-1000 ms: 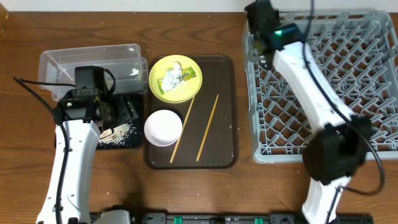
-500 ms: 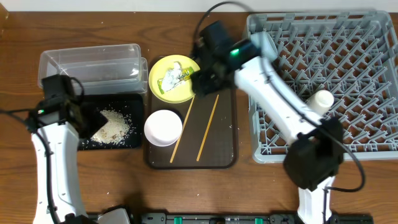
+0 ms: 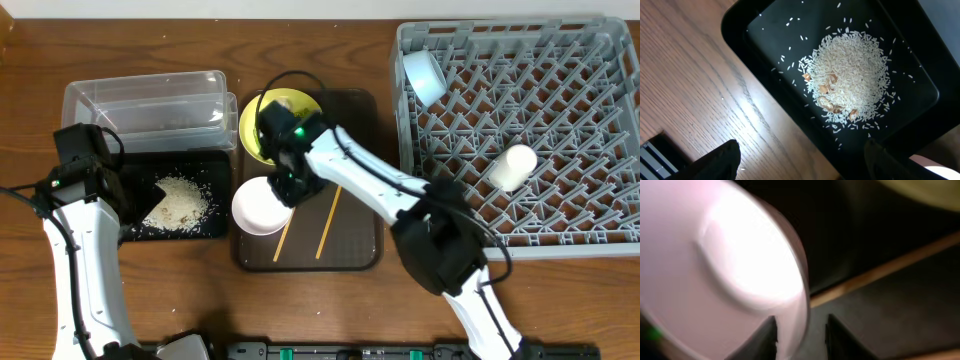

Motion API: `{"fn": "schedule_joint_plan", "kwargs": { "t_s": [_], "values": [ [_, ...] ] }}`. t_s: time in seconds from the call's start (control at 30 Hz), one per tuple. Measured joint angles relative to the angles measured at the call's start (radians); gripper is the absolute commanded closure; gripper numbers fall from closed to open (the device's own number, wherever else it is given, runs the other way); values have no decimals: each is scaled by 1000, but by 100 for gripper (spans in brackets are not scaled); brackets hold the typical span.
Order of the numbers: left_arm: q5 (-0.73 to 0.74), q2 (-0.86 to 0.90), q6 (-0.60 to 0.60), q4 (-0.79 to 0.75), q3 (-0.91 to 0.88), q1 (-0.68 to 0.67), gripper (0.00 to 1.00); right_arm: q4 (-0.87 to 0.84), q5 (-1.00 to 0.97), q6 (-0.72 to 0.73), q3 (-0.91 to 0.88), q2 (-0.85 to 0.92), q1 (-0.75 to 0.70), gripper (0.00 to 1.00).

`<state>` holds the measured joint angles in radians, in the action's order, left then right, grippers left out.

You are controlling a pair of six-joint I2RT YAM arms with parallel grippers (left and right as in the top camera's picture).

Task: Sort waste into correct bins and load items into the dishwasher rack
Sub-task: 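Grasp the pink bowl with the right gripper and lift it, then place the pink bowl in the rack beside the blue bowl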

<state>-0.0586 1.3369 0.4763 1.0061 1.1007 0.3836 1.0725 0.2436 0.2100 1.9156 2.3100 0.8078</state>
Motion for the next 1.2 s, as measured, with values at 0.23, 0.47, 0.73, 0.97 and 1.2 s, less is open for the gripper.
{"fn": "schedule_joint_plan", "kwargs": {
  "t_s": [0.23,0.47,0.73,0.97,1.2],
  "values": [
    [0,0,3,0,0,0,18,-10,-39,13,3,2,3,99],
    [0,0,3,0,0,0,18,-5,-201,13,30,-113,-84,99],
    [0,0,3,0,0,0,18,-71,-633,-16,79,-362,-299,99],
    [0,0,3,0,0,0,18,-248,-961,-227,81,-354,-489,99],
    [0,0,3,0,0,0,18,-359,-1114,-407,81,-294,-637,99]
  ]
}}
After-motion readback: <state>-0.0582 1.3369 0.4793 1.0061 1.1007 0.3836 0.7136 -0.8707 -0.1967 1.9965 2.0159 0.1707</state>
